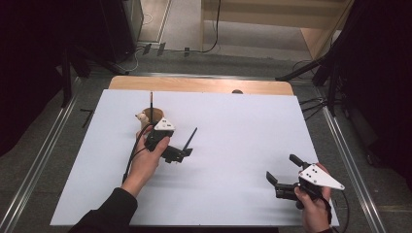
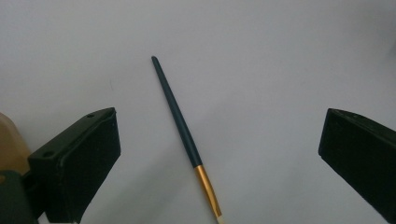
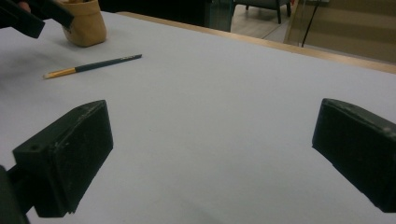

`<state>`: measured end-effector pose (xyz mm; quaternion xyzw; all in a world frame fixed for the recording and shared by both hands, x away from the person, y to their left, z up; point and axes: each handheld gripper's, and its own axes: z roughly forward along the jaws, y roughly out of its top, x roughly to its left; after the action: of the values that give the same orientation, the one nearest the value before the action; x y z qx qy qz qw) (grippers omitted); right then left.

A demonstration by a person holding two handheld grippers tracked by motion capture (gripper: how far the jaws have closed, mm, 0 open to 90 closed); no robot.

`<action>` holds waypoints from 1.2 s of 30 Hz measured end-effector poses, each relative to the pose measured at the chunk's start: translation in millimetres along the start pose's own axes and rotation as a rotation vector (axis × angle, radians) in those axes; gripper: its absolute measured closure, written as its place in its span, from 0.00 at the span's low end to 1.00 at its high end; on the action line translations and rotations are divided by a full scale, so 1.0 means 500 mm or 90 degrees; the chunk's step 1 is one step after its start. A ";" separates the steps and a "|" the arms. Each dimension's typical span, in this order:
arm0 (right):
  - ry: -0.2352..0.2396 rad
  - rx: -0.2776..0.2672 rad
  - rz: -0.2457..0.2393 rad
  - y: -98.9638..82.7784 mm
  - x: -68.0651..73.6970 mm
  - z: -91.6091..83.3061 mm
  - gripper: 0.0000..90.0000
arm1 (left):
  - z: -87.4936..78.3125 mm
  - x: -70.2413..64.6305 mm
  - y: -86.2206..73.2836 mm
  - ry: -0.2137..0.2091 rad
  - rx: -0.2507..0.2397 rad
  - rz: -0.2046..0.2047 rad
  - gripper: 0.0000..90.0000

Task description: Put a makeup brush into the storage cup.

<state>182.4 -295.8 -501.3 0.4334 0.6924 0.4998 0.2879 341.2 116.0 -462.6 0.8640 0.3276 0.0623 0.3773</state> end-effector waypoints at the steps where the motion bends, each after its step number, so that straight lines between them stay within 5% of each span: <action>1: 0.000 0.000 -0.001 0.000 0.000 0.000 0.00 | 0.004 0.000 0.001 0.001 0.011 0.001 0.00; 8: 0.000 -0.001 0.001 0.000 0.000 0.000 0.00 | 0.027 -0.007 0.013 0.014 0.068 -0.007 0.01; 18: -0.001 0.001 -0.001 -0.001 -0.001 0.000 0.00 | 0.047 -0.011 0.031 0.092 0.140 -0.031 0.38; 26: -0.002 0.003 -0.001 -0.001 -0.001 0.000 0.00 | 0.063 -0.006 0.033 0.087 0.199 -0.049 0.63; 36: -0.002 0.003 -0.002 -0.001 -0.001 0.000 0.00 | 0.072 -0.015 0.040 0.112 0.230 -0.032 0.78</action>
<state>182.7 -296.5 -502.0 0.4338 0.6940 0.4971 0.2884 358.6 79.1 -473.1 0.9005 0.3865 0.0681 0.1872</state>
